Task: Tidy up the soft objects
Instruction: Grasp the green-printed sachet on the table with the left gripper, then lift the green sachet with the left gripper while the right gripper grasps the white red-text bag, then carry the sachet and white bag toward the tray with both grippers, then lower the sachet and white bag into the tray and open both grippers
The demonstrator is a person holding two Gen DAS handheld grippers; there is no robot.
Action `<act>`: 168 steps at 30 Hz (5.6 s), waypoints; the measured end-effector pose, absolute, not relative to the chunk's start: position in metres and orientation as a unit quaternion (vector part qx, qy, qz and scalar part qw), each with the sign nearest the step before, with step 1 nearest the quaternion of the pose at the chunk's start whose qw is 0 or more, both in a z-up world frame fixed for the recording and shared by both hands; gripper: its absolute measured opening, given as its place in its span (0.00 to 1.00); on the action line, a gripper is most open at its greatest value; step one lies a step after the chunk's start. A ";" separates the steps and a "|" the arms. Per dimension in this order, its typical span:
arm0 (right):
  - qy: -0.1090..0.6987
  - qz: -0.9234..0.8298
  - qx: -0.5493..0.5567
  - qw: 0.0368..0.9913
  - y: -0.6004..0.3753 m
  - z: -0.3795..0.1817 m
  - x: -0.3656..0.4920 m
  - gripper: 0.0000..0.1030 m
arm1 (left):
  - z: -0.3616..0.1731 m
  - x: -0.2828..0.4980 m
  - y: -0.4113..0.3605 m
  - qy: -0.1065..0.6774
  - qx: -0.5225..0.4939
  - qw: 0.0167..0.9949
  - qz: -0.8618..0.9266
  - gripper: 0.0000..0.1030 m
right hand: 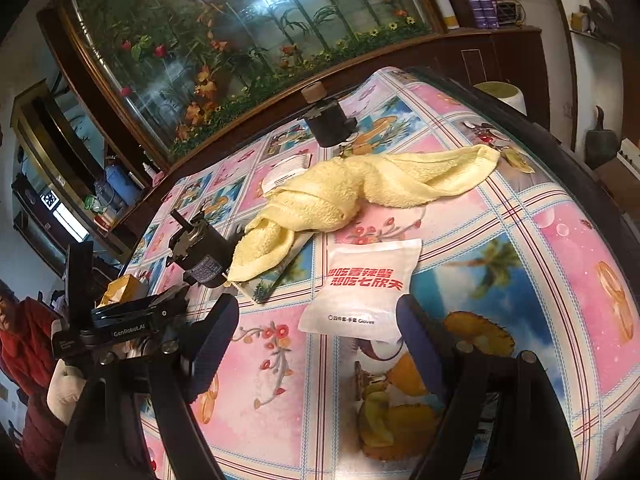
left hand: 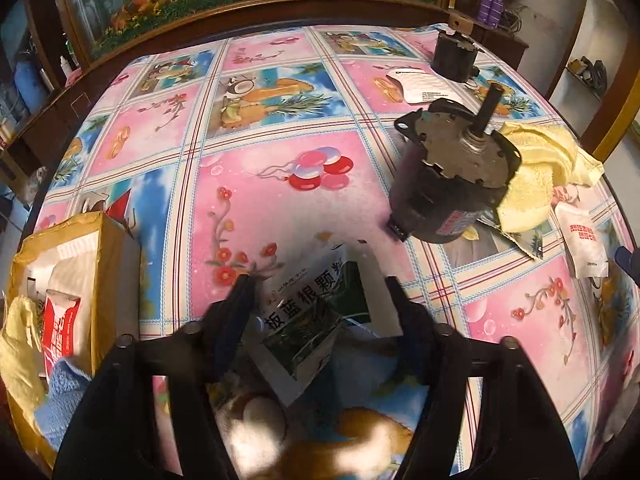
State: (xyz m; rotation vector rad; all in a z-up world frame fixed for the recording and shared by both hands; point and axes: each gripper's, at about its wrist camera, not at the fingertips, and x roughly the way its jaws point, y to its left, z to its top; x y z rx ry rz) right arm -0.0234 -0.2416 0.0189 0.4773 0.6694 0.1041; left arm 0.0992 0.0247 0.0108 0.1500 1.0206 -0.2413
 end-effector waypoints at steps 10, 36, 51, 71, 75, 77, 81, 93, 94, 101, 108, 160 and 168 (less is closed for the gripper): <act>0.288 0.006 0.302 0.909 -0.286 0.027 -0.040 0.79 | 0.029 0.065 0.016 0.469 0.067 0.867 -0.153 0.31; 0.439 -0.024 0.053 0.897 -0.193 0.009 0.026 0.49 | 0.076 -0.014 0.051 0.414 -0.038 0.888 -0.199 0.30; 0.425 0.059 0.133 0.893 -0.185 0.025 -0.013 0.48 | 0.017 0.045 0.009 0.463 0.072 0.867 -0.167 0.54; 0.391 0.145 0.103 0.903 -0.123 0.059 -0.025 0.48 | 0.069 0.003 0.064 0.414 -0.057 0.883 -0.213 0.13; 0.380 0.170 0.085 0.905 -0.097 0.072 -0.025 0.48 | 0.099 -0.012 0.107 0.380 -0.101 0.895 -0.211 0.12; 0.376 0.183 0.078 0.905 -0.084 0.077 -0.024 0.48 | 0.107 -0.018 0.118 0.376 -0.092 0.901 -0.199 0.12; 0.381 0.190 0.073 0.902 -0.072 0.076 -0.021 0.48 | 0.096 -0.025 0.106 0.396 -0.041 0.894 -0.205 0.19; 0.401 0.186 0.090 0.893 -0.084 0.059 -0.032 0.48 | 0.010 -0.043 0.047 0.445 0.117 0.875 -0.152 0.51; 0.401 0.187 0.094 0.892 -0.084 0.057 -0.032 0.48 | 0.011 -0.043 0.049 0.444 0.106 0.875 -0.159 0.45; 0.405 0.198 0.108 0.886 -0.081 0.049 -0.035 0.48 | 0.038 -0.050 0.069 0.421 0.034 0.887 -0.186 0.23; 0.401 0.201 0.116 0.886 -0.084 0.049 -0.037 0.48 | 0.054 -0.055 0.090 0.408 -0.042 0.885 -0.220 0.23; 0.399 0.341 -0.029 0.851 0.126 0.044 -0.014 0.59 | 0.099 0.029 0.254 0.352 -0.037 0.932 0.078 0.35; 0.397 0.361 -0.029 0.843 0.124 0.046 -0.034 0.59 | 0.123 -0.021 0.241 0.286 -0.018 0.949 0.131 0.55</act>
